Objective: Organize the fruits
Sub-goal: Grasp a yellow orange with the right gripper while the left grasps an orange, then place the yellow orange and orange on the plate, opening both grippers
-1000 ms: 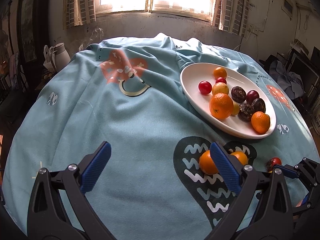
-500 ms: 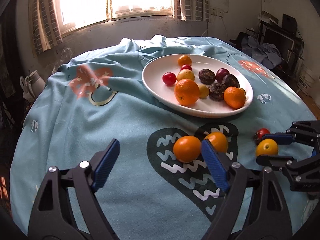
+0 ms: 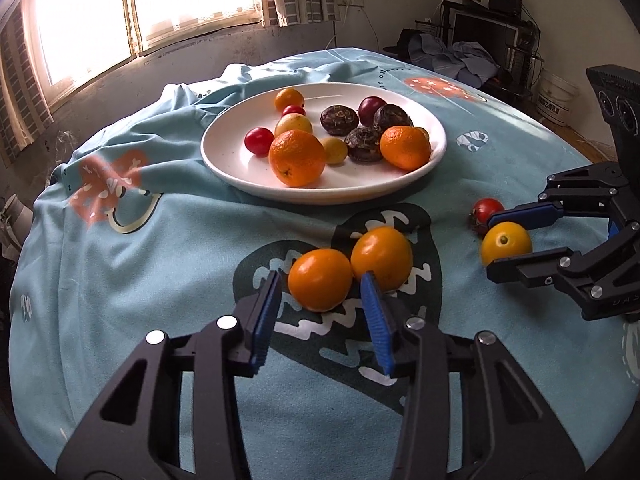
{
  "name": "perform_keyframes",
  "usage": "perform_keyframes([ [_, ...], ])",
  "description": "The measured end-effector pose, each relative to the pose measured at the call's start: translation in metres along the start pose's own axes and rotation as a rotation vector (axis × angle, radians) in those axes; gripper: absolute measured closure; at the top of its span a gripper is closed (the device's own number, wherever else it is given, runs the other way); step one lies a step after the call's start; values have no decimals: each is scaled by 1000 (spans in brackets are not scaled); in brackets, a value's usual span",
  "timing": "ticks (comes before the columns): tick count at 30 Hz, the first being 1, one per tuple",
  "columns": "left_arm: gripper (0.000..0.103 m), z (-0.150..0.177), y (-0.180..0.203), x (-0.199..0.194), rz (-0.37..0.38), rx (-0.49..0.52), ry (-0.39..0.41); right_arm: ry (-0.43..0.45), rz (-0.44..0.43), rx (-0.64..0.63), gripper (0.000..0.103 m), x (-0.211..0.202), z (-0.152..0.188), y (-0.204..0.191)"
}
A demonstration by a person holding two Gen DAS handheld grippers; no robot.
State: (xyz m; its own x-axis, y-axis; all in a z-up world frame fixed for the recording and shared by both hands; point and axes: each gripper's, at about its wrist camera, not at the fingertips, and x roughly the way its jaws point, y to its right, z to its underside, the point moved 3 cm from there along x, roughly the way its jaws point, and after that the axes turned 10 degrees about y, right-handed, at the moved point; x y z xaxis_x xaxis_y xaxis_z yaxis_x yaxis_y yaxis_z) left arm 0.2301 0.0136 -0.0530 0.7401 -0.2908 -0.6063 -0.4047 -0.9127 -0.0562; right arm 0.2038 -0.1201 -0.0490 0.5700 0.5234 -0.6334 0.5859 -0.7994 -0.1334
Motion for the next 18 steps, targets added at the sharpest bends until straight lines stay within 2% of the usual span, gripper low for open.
perform_keyframes([
  [9, 62, 4, -6, 18, 8, -23, -39, 0, -2, 3, 64, -1, 0, 0],
  [11, 66, 4, -4, 19, 13, -23, -42, -1, -1, 3, 64, -1, 0, 0],
  [18, 66, 5, -2, 14, -9, -27, -44, 3, -7, 2, 64, -1, 1, -1],
])
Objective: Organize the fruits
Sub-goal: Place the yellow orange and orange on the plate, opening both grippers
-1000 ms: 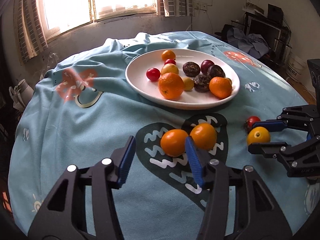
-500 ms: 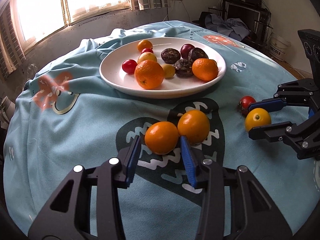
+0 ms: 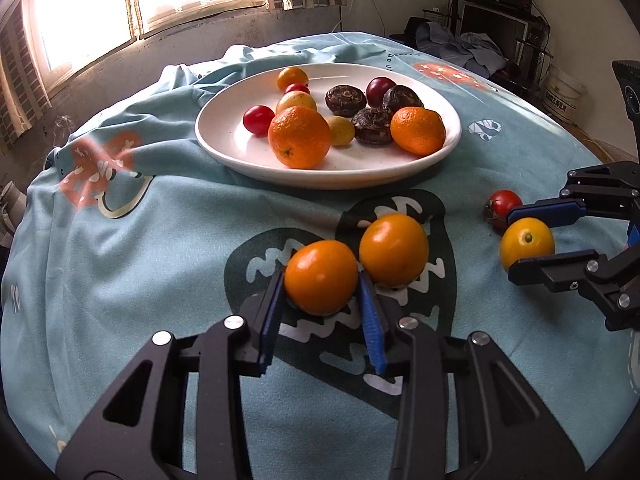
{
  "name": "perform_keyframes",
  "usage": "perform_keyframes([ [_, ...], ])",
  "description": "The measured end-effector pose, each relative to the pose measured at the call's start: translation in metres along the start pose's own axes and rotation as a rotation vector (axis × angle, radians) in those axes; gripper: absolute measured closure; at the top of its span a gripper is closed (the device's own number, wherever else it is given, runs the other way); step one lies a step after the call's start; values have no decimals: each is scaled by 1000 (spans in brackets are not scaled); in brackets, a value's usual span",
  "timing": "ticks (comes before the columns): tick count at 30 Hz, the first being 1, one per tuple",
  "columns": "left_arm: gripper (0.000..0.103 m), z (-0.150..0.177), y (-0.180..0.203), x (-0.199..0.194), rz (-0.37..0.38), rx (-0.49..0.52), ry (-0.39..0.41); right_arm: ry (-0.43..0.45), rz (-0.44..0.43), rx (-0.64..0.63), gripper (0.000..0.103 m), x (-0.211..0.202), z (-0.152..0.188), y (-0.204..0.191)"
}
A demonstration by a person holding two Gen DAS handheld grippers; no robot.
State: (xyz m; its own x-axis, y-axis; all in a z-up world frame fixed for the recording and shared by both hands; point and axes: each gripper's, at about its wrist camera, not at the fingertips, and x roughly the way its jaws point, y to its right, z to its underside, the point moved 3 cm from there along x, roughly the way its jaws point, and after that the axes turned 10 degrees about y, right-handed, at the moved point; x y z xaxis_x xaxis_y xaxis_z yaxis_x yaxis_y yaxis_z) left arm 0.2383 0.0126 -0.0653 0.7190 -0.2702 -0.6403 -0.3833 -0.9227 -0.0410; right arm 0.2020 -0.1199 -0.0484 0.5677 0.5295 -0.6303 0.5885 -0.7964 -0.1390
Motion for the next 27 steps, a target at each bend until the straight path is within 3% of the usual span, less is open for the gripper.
perform_keyframes([
  [4, 66, -2, 4, -11, -7, 0, 29, 13, -26, 3, 64, -4, -1, -3],
  [9, 66, -13, 8, -33, -12, -33, 97, 52, -131, 18, 64, -15, -5, -13],
  [14, 66, -39, 6, -43, -60, -93, 156, 128, -237, 130, 63, -27, -28, -6],
  [21, 66, -92, 1, -26, -157, -146, 214, 299, -116, 242, 63, -28, -77, 39],
  [27, 66, -122, -7, 16, -206, -145, 190, 291, -17, 270, 64, 2, -96, 81],
])
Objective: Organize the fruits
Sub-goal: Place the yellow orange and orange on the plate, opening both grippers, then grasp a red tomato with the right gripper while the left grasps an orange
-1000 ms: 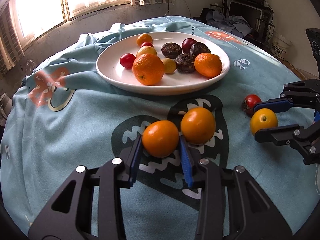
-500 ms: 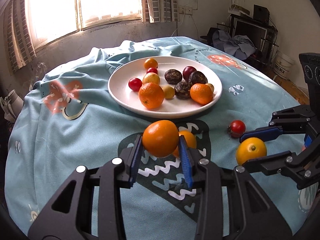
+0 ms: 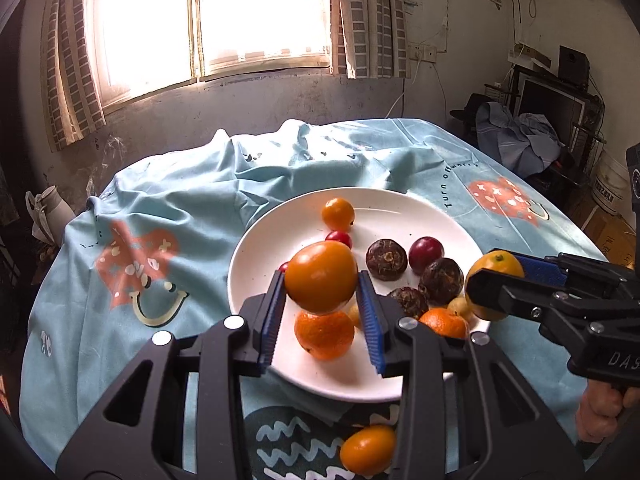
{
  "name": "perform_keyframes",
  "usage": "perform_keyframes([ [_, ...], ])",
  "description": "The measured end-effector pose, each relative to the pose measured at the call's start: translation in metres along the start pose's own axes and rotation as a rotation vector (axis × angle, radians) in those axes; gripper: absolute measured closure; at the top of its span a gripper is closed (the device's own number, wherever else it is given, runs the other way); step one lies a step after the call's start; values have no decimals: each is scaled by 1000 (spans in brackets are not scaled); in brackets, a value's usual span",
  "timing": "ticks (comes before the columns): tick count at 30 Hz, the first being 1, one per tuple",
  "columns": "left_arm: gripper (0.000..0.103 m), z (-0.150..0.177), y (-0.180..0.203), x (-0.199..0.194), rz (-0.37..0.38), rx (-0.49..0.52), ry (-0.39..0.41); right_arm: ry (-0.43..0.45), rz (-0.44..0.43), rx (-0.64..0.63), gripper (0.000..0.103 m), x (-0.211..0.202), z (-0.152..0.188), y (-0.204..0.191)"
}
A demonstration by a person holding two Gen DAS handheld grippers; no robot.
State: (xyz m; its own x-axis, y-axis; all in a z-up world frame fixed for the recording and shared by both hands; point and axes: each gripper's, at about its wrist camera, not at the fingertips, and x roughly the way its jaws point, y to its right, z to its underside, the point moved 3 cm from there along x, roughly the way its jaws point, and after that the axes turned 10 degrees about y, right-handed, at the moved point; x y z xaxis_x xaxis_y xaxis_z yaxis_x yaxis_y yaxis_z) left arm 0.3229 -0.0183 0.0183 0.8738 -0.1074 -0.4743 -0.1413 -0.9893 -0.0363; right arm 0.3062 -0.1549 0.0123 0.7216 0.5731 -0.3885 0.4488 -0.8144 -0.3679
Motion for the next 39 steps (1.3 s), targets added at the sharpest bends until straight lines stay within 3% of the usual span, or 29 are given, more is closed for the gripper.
perform_keyframes([
  [8, 66, -4, -5, 45, -43, -9, -57, -48, 58, -32, 63, 33, 0, 22],
  [10, 38, -3, -7, 45, -73, -16, -59, -51, 61, -48, 55, 35, -1, 21],
  [11, 15, -4, -8, 39, -106, -15, -33, -44, 69, -54, 43, 32, -2, 19],
  [12, 11, -5, -9, 31, -136, -10, 3, -38, 74, -57, 39, 28, -3, 18],
  [18, 5, 1, -19, -17, -149, -25, 23, 5, 41, -124, 38, -11, -4, -3],
  [22, 4, 24, -23, -49, -172, -45, 33, -80, -14, -112, 38, -22, 17, -11],
  [24, 3, 42, -23, -62, -177, -62, 48, -75, -60, -97, 37, -31, 28, -14],
  [27, 3, 64, -19, -68, -188, -28, 9, -43, -41, -126, 38, -45, 38, -22],
  [31, 3, 69, -20, -76, -189, -35, 13, -101, -85, -89, 37, -48, 52, -27],
  [34, 3, 70, -23, -78, -188, -54, 12, -152, -49, -80, 37, -45, 63, -29],
  [36, 3, 70, -25, -77, -205, -48, 11, -126, 16, -91, 37, -49, 66, -27],
  [39, 3, 71, -26, -75, -195, -61, 0, -133, -4, -133, 37, -49, 67, -31],
])
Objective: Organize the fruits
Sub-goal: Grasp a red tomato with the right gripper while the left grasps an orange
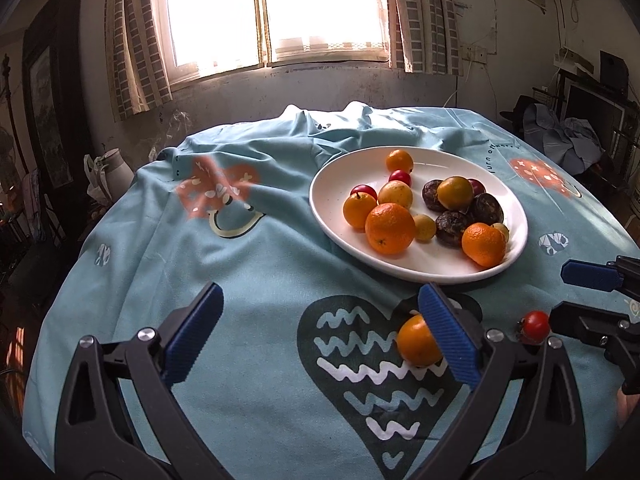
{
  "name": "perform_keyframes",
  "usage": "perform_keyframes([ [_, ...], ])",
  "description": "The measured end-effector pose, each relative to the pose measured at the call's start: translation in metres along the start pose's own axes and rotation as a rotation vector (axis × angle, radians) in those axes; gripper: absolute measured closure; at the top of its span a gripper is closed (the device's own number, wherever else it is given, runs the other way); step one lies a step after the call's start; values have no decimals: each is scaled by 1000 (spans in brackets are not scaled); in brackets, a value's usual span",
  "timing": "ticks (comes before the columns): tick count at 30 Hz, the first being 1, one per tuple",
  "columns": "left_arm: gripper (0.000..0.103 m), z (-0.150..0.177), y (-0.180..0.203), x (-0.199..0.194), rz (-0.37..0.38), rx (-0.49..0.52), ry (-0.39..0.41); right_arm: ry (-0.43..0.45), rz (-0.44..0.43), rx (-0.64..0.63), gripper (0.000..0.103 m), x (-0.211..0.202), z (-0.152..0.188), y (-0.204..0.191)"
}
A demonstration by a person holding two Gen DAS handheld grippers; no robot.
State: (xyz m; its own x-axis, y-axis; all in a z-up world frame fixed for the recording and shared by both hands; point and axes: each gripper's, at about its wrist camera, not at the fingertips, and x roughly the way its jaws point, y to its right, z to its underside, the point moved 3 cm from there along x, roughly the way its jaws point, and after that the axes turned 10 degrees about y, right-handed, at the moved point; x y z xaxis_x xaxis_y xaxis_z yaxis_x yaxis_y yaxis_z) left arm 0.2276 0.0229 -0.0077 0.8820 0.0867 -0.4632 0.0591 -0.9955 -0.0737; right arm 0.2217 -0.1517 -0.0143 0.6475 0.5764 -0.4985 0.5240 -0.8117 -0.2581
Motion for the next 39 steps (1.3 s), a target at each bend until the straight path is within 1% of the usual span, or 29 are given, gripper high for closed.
perform_keyframes([
  [3, 3, 1, 0, 0, -9, 8, 2, -44, 10, -28, 37, 6, 4, -3],
  [7, 3, 2, -2, 1, -9, 10, -11, -105, 62, -95, 37, 17, 14, -4],
  [9, 3, 1, -7, 1, -26, 2, -9, -127, 87, -122, 37, 21, 18, -3],
  [12, 3, -1, -19, 0, -44, -41, -6, -142, 101, -118, 37, 24, 21, 2],
  [16, 3, 1, -33, 2, -37, -110, -29, -160, 103, -115, 37, 26, 23, 4],
  [18, 3, 2, -35, 4, -33, -124, -37, -171, 116, -116, 37, 26, 25, 5],
  [21, 3, 3, -34, 2, -39, -115, -29, -187, 135, -111, 37, 28, 27, 7],
  [26, 3, 3, -32, 3, -33, -106, -36, -215, 138, -118, 52, 31, 33, 6],
  [30, 3, 4, -31, 3, -30, -106, -35, -209, 151, -122, 54, 33, 35, 7],
  [32, 3, 4, -30, 4, -27, -101, -34, -207, 157, -122, 63, 34, 35, 8],
  [33, 3, 5, -29, 4, -28, -98, -37, -204, 170, -127, 66, 34, 36, 9],
  [34, 3, 6, -28, 5, -27, -98, -41, -204, 186, -136, 71, 35, 36, 10],
  [37, 3, 9, -25, 8, -5, -105, -61, -179, 177, -109, 72, 31, 31, 13],
  [39, 3, 10, -19, 10, 39, -100, -76, -139, 166, -86, 72, 25, 26, 14],
])
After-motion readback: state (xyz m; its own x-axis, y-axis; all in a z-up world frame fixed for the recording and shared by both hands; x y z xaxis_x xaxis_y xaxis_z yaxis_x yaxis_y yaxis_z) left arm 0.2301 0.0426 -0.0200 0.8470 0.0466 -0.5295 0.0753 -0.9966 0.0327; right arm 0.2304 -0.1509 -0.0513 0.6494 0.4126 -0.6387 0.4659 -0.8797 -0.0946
